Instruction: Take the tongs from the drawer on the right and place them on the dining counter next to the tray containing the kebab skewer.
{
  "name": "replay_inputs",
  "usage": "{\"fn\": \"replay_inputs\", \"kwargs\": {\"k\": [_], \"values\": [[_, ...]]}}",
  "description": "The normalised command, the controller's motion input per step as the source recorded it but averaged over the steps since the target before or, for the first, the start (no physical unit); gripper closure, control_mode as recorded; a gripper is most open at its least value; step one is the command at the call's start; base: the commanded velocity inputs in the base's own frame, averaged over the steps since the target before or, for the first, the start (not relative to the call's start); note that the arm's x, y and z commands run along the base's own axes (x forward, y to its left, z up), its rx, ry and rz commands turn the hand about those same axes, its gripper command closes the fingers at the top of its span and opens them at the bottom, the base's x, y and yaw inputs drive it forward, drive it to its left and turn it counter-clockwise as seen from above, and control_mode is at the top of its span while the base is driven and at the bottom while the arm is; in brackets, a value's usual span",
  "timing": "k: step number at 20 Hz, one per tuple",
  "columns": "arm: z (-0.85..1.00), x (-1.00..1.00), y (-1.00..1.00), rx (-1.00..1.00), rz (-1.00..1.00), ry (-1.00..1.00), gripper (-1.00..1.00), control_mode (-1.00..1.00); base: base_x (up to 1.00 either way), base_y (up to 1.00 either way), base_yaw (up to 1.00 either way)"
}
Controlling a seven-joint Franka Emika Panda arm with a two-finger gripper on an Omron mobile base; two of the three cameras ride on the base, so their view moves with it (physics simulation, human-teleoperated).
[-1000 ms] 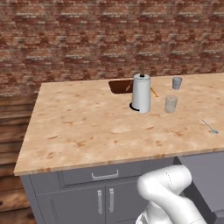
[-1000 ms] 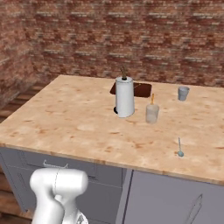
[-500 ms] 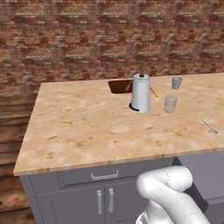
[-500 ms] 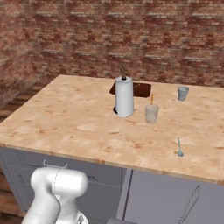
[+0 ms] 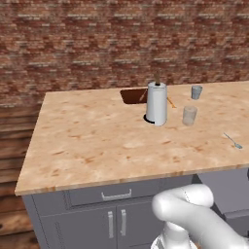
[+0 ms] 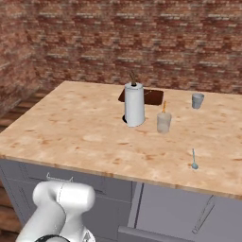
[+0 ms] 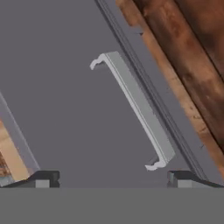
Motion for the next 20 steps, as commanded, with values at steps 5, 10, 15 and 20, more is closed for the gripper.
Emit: {"fn": "replay_inputs", "kwargs": {"k": [5,10,15,20], "values": [[1.0,-0.75,-0.45,0.28,0.18,0.1,-1.0,-1.0,0.0,0.0,0.0],[0.96,0.08,-0.13,0.23,0.09,0.42,-1.0,-1.0,0.0,0.0,0.0],[0.37,0.31,0.49,0.06,0.04,0.25,-1.0,-1.0,0.0,0.0,0.0],[0.14,0.21,0.97,0.0,0.01,0.09,-1.0,-1.0,0.0,0.0,0.0]]}}
